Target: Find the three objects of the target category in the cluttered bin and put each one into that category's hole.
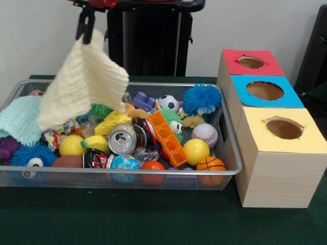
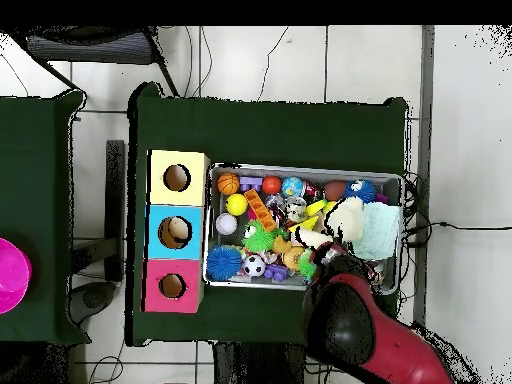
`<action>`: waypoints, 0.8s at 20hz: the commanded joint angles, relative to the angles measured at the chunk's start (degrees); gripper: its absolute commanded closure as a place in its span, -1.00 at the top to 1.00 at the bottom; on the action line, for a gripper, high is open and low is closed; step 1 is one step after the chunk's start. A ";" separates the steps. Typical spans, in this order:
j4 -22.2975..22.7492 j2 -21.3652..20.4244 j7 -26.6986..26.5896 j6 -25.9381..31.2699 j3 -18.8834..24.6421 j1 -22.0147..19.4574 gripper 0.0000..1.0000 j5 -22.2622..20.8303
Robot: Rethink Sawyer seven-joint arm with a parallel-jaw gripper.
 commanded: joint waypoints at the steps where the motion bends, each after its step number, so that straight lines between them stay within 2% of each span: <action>1: -6.11 1.20 -5.17 5.99 14.58 -6.47 -1.00 -6.26; 9: -8.54 6.25 -1.70 3.81 13.60 -6.04 -1.00 -10.57; 16: -9.73 7.42 -1.18 2.74 14.21 -6.38 -1.00 -14.09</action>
